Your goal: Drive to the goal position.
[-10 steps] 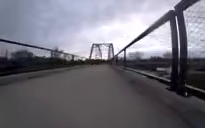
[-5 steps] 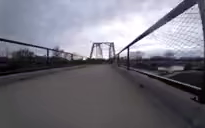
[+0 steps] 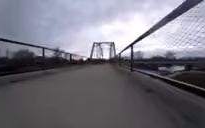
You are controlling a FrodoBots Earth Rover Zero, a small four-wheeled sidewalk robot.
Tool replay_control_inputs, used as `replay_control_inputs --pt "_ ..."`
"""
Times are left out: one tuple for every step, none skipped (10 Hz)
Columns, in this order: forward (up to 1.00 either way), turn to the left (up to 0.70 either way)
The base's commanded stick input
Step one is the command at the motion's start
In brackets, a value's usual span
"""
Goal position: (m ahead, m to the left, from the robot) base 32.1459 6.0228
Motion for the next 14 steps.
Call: replay_control_inputs --pt "1.00 0.00" --pt "1.00 0.00" --pt "1.00 0.00" --pt "1.00 0.00" --pt "1.00 0.00" --pt "1.00 0.00" --pt "1.00 0.00" --pt "1.00 0.00" --pt "1.00 0.00" --pt "1.00 0.00" --pt "1.00 0.00" --pt "1.00 0.00" --pt "1.00 0.00" --pt "1.00 0.00"
